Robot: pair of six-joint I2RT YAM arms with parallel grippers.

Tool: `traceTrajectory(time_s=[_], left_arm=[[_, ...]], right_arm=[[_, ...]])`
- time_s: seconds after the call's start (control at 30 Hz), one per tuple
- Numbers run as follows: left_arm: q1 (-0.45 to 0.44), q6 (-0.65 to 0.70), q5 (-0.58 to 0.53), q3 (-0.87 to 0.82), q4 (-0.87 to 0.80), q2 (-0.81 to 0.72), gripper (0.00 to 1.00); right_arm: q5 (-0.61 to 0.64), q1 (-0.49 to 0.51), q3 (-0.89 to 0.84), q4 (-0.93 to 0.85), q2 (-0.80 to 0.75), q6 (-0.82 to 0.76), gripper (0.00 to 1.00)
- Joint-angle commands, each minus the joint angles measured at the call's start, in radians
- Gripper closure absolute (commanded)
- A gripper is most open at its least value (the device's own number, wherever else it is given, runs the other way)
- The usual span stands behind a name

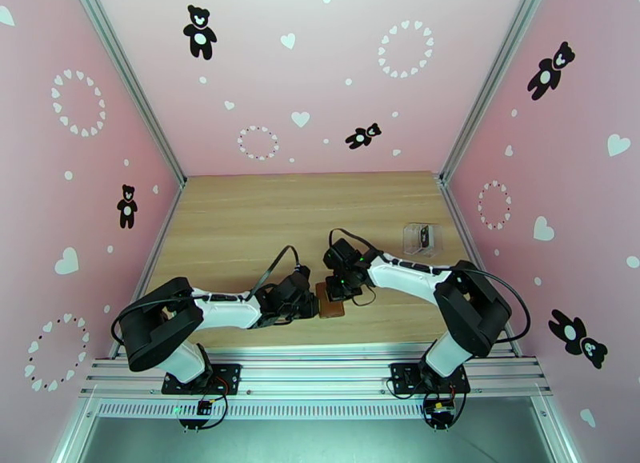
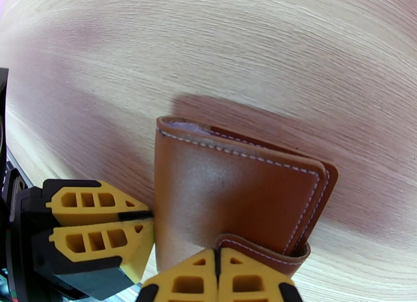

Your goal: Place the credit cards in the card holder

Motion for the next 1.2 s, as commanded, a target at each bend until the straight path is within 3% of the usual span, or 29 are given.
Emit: traceTrajectory(time_s=[0.0, 0.37, 0.67, 0.7, 0.8, 0.83, 1.17], left_arm=[[-0.001, 0.006, 0.000, -0.016, -0.014, 0.006, 0.87], [0.000, 0.006, 0.000, -0.014, -0.018, 0.004, 0.87], [-0.001, 0.006, -0.007, -0.011, -0.024, -0.010, 0.86], [0.000, 0.005, -0.009, -0.010, -0.028, -0.016, 0.85], [0.000, 0.007, -0.020, -0.011, -0.043, -0.040, 0.79], [0.000, 0.009, -0.023, -0.012, -0.049, -0.050, 0.78], [0.000, 0.056, -0.141, -0.015, -0.205, -0.244, 0.62]], right_arm=[[0.024, -0.001, -0.032, -0.016, 0.082, 0.012, 1.00], [-0.014, -0.037, -0.091, 0.074, 0.167, 0.017, 1.00], [-0.044, -0.038, -0.095, 0.080, -0.009, 0.022, 1.00], [-0.039, -0.038, -0.086, 0.064, -0.036, 0.018, 0.96], [-0.040, -0.037, -0.066, 0.014, -0.093, -0.004, 0.64], [-0.042, -0.038, -0.062, 0.002, -0.116, -0.011, 0.58], [0.050, -0.039, -0.061, -0.041, -0.315, -0.046, 0.53]])
